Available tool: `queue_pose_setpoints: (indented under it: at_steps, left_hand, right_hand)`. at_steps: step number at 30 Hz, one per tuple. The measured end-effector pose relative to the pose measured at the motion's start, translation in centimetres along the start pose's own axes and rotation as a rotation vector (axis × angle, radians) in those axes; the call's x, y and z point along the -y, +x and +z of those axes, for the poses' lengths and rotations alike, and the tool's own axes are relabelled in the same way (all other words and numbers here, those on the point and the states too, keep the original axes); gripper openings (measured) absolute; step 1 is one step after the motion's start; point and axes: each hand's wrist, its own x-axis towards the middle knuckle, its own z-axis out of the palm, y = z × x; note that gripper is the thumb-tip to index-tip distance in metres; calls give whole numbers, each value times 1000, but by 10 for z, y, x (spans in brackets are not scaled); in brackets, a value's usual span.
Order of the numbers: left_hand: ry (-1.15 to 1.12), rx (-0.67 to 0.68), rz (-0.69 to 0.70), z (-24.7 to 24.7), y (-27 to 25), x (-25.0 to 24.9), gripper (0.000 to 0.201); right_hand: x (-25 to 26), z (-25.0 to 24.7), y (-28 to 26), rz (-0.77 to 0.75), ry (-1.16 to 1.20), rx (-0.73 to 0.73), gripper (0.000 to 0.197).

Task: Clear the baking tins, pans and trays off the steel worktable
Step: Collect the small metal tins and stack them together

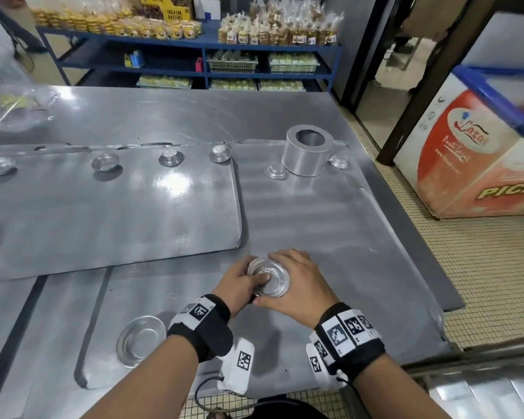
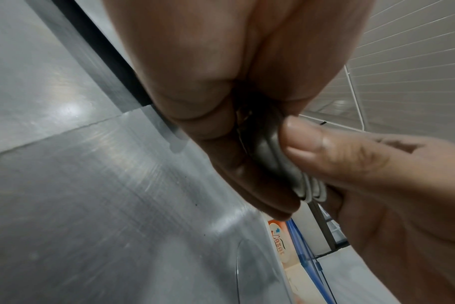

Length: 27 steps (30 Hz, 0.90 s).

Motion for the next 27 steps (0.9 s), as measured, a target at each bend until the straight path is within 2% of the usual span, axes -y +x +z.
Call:
queue_pose_setpoints:
  at_steps: [6, 12, 18, 23, 27]
  left_hand:
    - [79, 8, -21, -3, -3, 8, 17]
    - [115, -53, -22, -4, 10, 4, 19]
    - [152, -176, -4, 6, 37, -10, 24]
    - [230, -248, -4, 14, 68, -20, 22]
    - [282, -290, -12, 22, 92, -33, 31]
  right_hand:
    - [-5, 4, 0, 19, -8, 86, 98]
    - [-34, -10, 34, 7, -13, 226, 92]
    - [-74, -17, 107, 58, -130, 198, 53]
    - [-102, -14, 185, 129, -179, 163, 48]
    - [-114, -14, 249, 132, -309, 137, 44]
